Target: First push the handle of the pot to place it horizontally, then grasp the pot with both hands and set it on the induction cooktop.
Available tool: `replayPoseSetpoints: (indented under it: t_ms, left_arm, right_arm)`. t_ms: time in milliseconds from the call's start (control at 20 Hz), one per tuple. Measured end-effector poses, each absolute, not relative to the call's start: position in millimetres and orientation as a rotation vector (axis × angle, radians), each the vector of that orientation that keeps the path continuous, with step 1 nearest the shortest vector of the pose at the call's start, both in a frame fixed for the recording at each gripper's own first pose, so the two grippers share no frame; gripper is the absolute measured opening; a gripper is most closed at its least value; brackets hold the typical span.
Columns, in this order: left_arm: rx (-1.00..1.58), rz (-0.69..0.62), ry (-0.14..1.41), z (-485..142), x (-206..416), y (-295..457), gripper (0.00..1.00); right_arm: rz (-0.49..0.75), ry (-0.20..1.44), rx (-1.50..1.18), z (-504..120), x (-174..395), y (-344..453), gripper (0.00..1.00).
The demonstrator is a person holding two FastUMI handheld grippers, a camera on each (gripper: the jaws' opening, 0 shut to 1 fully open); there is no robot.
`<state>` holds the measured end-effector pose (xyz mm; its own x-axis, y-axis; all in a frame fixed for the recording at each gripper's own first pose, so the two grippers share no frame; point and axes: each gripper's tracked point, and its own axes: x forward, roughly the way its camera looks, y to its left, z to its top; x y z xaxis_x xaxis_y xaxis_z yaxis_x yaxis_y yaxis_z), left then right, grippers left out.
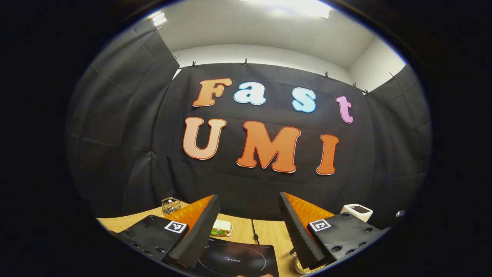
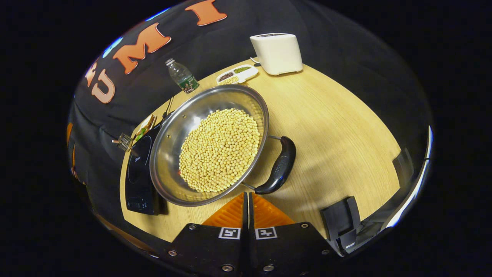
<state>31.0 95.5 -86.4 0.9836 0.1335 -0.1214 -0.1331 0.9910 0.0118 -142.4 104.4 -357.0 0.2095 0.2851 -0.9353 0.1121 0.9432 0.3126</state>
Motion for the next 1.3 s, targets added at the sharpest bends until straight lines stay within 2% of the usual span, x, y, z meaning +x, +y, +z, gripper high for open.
replayPoseSetpoints:
  t_ms: [150,250,750,950,1200,1300]
  left_arm:
    - [0.009,0.136,0.127,-89,32,94,0.96]
    - [0.013,0.137,0.131,-90,32,93,1.00]
    - [0.035,0.139,0.145,-94,36,88,0.96]
    - [0.045,0.150,0.147,-98,34,94,1.00]
    - [0.057,0.164,0.169,-106,32,106,0.96]
    - [0.062,0.171,0.172,-108,32,113,1.00]
  right_arm:
    - [0.103,1.380,0.354,-363,-141,102,0.00]
    - [0.096,1.387,0.358,-367,-138,100,0.00]
    - [0.034,1.370,0.304,-387,-100,78,0.00]
    - [0.024,1.363,0.258,-393,-84,71,0.00]
    - [-0.011,1.365,0.259,-397,-66,60,0.00]
    - [-0.028,1.359,0.243,-397,-58,53,0.00]
